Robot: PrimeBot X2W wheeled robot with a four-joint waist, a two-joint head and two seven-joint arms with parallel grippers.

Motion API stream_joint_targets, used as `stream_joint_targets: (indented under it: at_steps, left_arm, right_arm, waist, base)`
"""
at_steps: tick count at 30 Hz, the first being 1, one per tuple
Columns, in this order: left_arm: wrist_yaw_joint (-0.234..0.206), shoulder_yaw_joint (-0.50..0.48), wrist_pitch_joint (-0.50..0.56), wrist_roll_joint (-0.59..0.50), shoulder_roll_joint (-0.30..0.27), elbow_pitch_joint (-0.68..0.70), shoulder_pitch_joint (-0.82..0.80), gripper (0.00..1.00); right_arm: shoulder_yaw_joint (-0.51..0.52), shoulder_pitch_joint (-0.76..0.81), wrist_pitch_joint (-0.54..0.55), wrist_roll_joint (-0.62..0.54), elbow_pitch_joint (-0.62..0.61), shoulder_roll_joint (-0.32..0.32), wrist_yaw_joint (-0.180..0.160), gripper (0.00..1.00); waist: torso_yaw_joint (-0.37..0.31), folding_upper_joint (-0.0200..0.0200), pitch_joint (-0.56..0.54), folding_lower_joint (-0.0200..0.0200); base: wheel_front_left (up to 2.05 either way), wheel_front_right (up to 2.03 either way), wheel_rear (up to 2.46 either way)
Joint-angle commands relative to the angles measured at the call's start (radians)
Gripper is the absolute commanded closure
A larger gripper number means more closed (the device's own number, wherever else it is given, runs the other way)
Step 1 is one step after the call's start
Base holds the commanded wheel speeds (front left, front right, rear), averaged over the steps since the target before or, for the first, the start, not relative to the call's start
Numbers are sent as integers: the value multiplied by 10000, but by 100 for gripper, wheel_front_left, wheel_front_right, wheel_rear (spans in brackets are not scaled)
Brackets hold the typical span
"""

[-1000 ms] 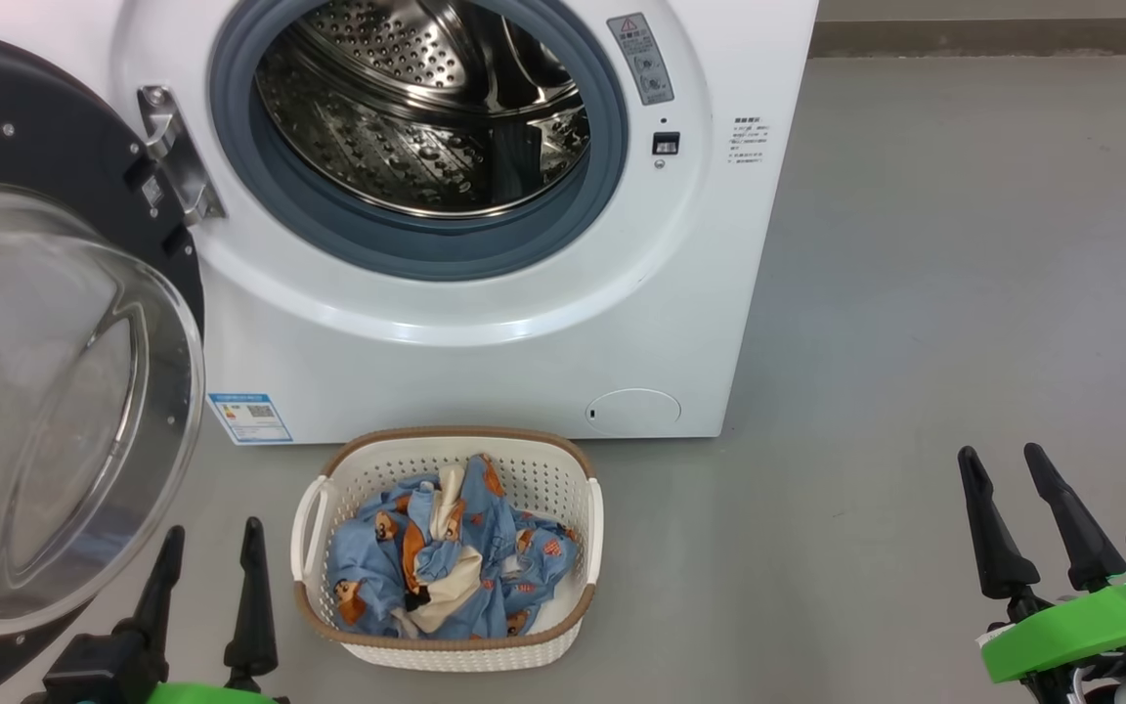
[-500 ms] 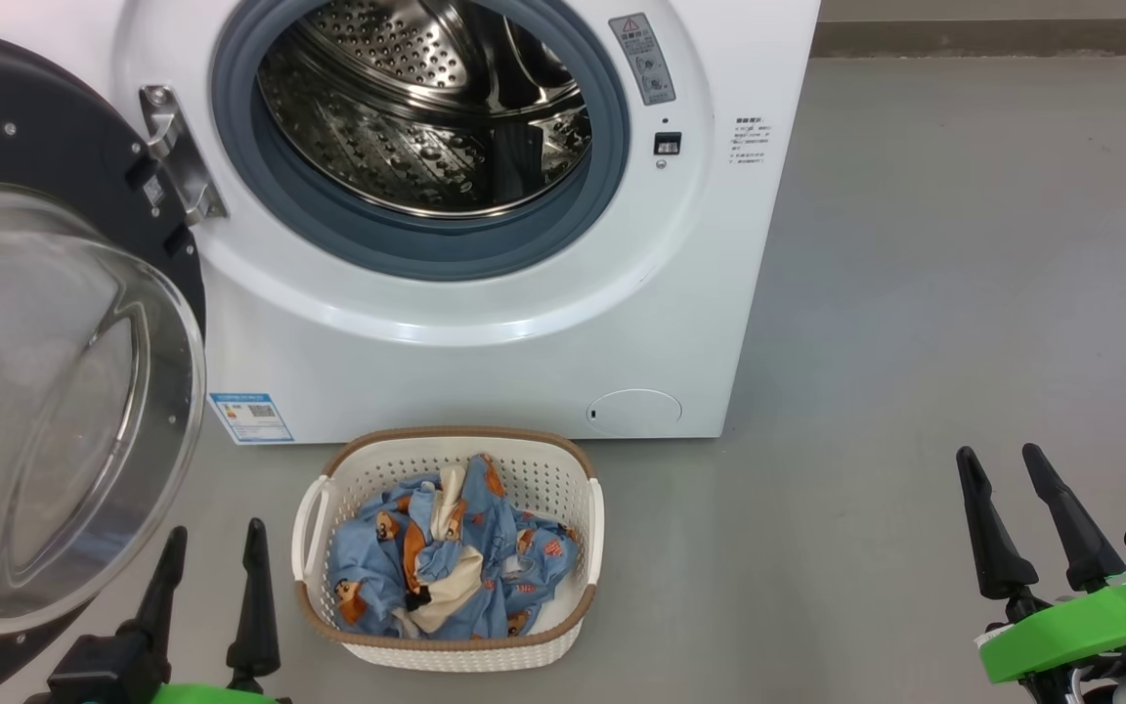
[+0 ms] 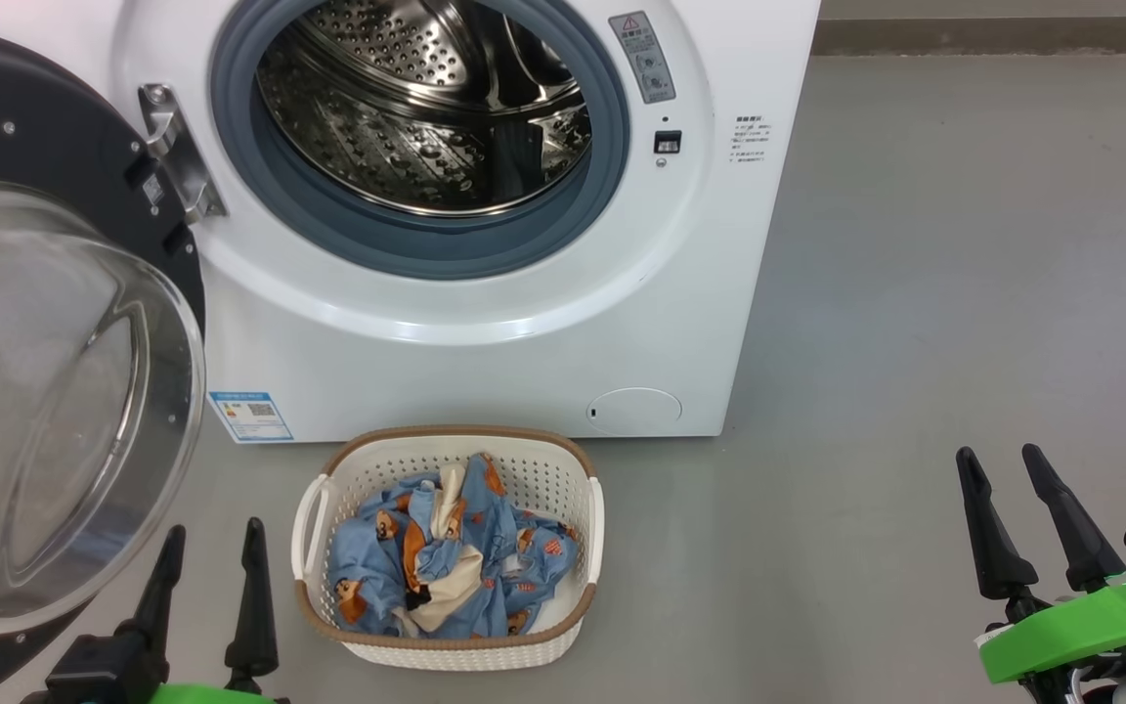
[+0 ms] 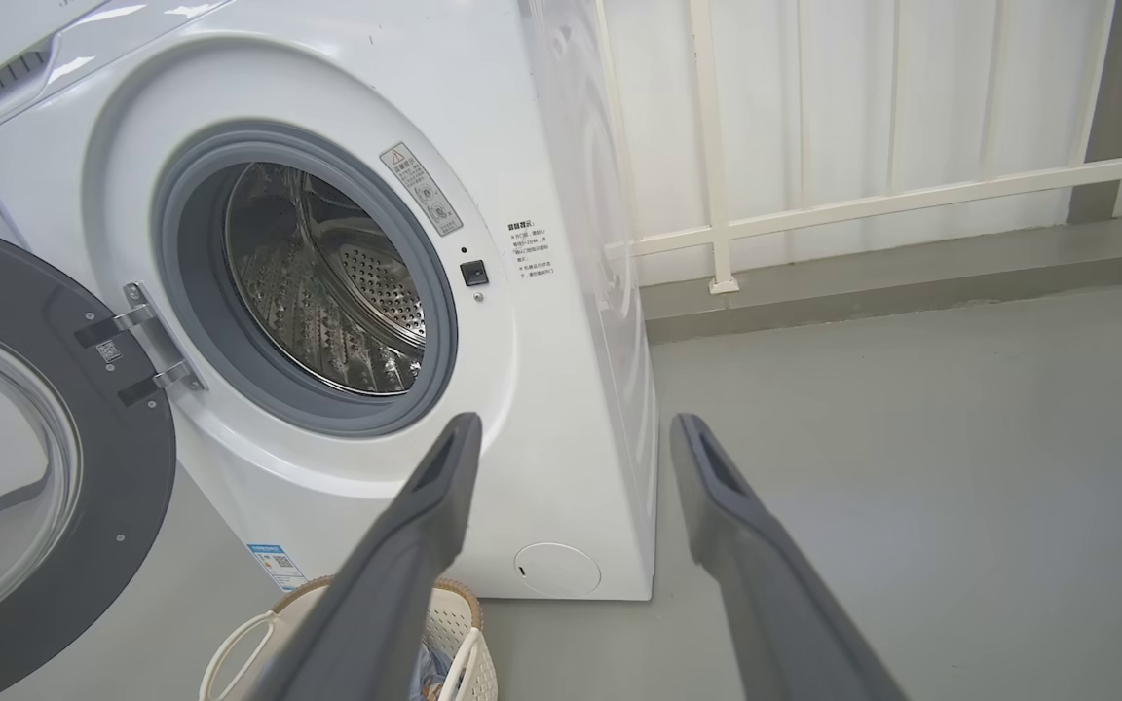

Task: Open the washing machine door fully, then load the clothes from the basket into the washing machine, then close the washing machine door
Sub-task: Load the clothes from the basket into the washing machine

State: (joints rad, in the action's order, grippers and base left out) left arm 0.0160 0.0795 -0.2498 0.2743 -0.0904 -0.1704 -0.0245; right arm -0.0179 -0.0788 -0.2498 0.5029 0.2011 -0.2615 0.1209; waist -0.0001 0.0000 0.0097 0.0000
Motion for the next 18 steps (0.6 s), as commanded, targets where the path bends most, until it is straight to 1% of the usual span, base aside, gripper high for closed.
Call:
stream_joint_targets:
  at_steps: [1, 5, 9, 12, 18]
  left_arm:
    - [109, -382, -120, -63, -75, 179, -185, 0]
    - [142, -409, -120, -96, -56, 148, -177, 0]
    - [180, -422, -120, -129, -36, 145, -192, 0]
    - [195, -447, -120, -155, -21, 141, -199, 0]
    - [230, -479, -120, -186, -2, 115, -196, 0]
  right_arm:
    - [-183, 61, -120, 29, -238, -201, 98, 0]
    - [-182, 72, -120, 16, -233, -205, 98, 0]
    - [-202, 69, -120, 16, -229, -227, 98, 0]
    - [-235, 73, -120, 10, -232, -224, 98, 0]
    - [-255, 74, -120, 20, -238, -231, 98, 0]
  waist:
    - [11, 0, -16, 0]
    - [27, 0, -31, 0]
    - [55, 0, -22, 0]
    - [72, 0, -22, 0]
    - [89, 0, -29, 0]
  base:
    - [0, 0, 0]
    - [4, -4, 0]
    - [50, -50, 0]
    - [98, -98, 0]
    - [137, -137, 0]
